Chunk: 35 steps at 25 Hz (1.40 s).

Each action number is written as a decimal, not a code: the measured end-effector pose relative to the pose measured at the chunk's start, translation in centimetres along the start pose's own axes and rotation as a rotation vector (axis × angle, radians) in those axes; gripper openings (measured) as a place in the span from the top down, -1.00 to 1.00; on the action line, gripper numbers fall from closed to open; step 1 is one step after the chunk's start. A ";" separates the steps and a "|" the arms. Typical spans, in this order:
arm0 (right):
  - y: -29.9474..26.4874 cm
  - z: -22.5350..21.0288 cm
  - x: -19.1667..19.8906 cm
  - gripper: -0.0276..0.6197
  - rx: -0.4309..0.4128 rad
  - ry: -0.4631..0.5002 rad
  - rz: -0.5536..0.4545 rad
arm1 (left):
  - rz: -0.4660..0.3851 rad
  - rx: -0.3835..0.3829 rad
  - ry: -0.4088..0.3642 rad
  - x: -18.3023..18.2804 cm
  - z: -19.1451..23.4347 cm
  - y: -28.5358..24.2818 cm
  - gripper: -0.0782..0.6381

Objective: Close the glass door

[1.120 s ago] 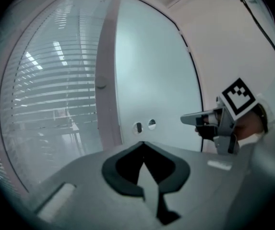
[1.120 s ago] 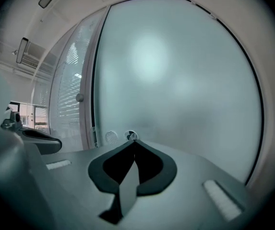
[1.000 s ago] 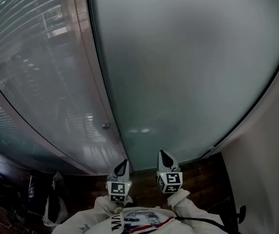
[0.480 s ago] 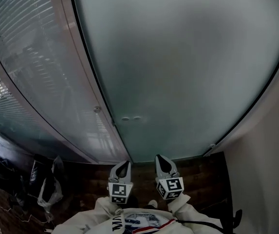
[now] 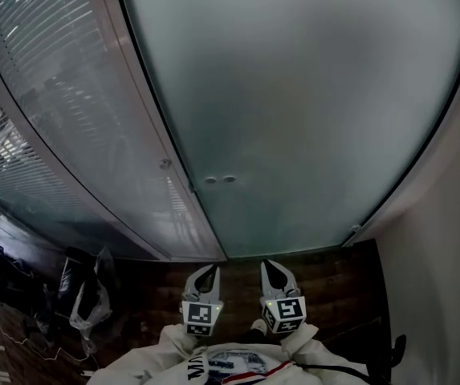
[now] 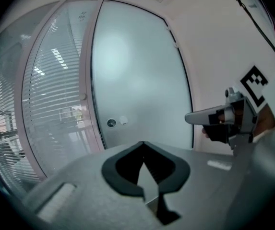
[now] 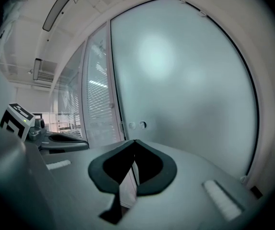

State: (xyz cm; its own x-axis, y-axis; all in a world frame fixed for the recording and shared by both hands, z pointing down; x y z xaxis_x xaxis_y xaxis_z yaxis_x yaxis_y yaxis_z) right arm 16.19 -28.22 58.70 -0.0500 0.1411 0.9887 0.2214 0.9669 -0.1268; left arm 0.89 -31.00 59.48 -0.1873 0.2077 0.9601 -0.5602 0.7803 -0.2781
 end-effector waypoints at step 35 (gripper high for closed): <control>21.7 19.5 5.3 0.90 0.062 0.104 0.145 | -0.037 0.003 0.120 9.7 -0.9 28.2 0.78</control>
State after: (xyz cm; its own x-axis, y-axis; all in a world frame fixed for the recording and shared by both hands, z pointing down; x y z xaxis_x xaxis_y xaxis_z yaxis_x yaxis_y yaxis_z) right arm 1.76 -2.31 59.59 0.0798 0.2605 0.9622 0.1580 0.9497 -0.2702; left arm -16.00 -6.38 61.01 -0.0683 0.2479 0.9664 -0.5672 0.7872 -0.2420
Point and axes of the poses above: the fingertips, and each gripper's own axes: y backward along the fingers, z to its left, x out of its underside, the point moved 3 cm from there along y, backward along the fingers, and after that the axes turned 8 degrees about y, right-handed, at the moved point
